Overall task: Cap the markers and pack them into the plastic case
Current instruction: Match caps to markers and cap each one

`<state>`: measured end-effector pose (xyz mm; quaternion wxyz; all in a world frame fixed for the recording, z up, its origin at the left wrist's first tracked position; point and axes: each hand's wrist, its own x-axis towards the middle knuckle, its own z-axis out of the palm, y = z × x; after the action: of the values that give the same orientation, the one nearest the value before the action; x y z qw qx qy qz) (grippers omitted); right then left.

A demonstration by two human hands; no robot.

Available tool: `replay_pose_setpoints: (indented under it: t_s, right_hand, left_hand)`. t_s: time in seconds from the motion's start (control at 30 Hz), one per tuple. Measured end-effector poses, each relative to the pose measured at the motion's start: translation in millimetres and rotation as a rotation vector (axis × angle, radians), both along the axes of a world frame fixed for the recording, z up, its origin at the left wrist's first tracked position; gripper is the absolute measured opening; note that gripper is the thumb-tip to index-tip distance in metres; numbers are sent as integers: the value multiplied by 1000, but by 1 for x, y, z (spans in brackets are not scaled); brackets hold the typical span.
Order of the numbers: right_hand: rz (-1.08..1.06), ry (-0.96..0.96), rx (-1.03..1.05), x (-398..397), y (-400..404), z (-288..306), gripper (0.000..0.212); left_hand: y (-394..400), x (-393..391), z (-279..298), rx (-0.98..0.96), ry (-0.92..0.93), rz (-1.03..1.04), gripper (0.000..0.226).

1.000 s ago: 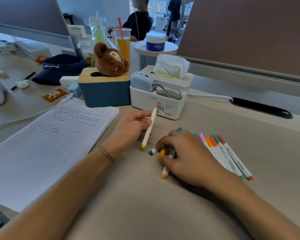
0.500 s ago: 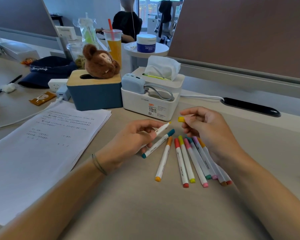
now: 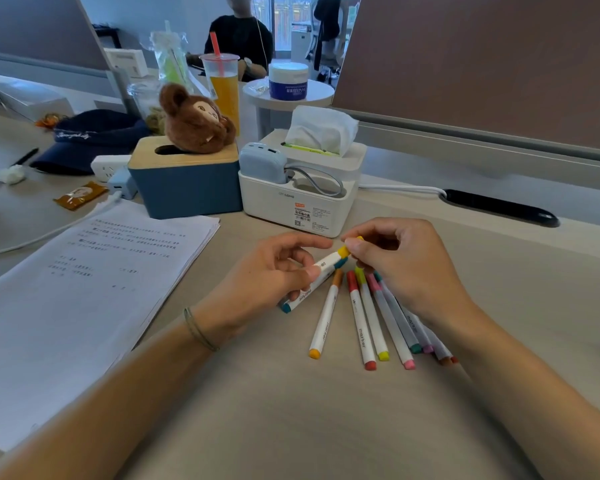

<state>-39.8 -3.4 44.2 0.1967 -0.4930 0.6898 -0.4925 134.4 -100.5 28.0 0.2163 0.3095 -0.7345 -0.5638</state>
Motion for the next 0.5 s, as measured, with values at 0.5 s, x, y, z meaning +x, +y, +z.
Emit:
replay_pose_setpoints:
  t_s: [0.5]
  right_hand:
    - [-31, -110, -109, 38, 5, -8, 49]
  left_hand:
    - [15, -4, -3, -125, 152, 123, 37]
